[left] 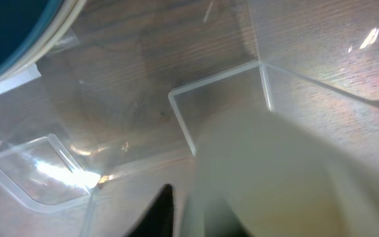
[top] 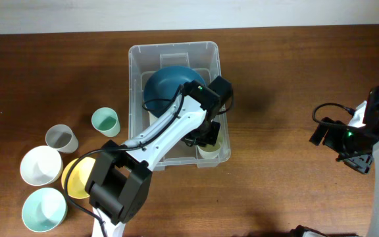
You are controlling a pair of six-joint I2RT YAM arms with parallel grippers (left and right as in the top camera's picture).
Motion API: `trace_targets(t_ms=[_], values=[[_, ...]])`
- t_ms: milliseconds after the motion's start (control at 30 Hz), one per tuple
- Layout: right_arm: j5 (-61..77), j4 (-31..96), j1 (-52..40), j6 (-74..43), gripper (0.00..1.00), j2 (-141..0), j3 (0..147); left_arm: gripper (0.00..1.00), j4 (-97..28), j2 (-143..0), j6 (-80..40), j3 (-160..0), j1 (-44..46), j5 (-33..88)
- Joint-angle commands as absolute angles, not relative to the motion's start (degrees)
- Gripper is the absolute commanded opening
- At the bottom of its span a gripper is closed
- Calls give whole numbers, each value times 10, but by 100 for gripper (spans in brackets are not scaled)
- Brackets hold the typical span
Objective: Pack container
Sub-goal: 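Open the left gripper and withdraw it to the left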
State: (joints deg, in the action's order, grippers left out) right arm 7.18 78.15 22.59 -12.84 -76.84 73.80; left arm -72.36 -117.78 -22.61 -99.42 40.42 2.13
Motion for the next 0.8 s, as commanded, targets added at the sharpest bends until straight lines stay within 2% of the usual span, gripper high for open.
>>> trace_targets(t_ms=[0, 100, 133, 433, 600, 767], values=[[69, 782, 229, -123, 100, -768, 737, 30, -722, -1185, -233, -994, 403, 26], [69, 782, 229, -123, 100, -768, 737, 47, -726, -1185, -233, -994, 403, 25], [69, 782, 229, -123, 100, -768, 737, 49, -728, -1185, -232, -994, 403, 25], [69, 782, 229, -123, 100, -768, 737, 56, -800, -1173, -227, -1071, 359, -65], [69, 782, 229, -122, 100, -768, 737, 57, -844, -1128, -211, -1157, 290, -76], [69, 782, 229, -122, 100, -768, 737, 65, -850, -1058, -209, -1194, 183, -78]])
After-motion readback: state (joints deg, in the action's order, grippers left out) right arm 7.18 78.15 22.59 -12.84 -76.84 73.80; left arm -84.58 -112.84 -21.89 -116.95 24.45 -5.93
